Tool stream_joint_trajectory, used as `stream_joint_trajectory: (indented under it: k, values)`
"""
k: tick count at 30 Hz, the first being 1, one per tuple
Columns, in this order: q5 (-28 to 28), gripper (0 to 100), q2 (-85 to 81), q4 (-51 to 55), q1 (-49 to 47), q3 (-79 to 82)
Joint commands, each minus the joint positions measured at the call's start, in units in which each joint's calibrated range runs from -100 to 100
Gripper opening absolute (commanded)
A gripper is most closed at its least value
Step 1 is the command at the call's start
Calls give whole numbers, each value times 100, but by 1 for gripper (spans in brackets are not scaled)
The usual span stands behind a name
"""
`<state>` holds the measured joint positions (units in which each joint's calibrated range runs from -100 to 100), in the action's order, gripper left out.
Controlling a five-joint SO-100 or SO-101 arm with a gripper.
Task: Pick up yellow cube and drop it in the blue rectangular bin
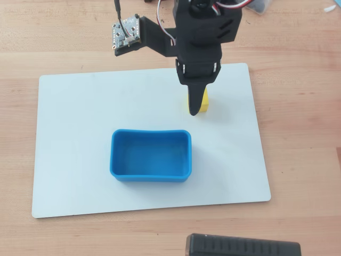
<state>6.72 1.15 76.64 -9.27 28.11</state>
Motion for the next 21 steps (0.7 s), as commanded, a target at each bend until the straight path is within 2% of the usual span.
stream_joint_trajectory:
  k: [1, 21]
  values:
    - [73, 27, -362, -332, -163, 62]
    - [73, 26, 131, -893, -197, 271]
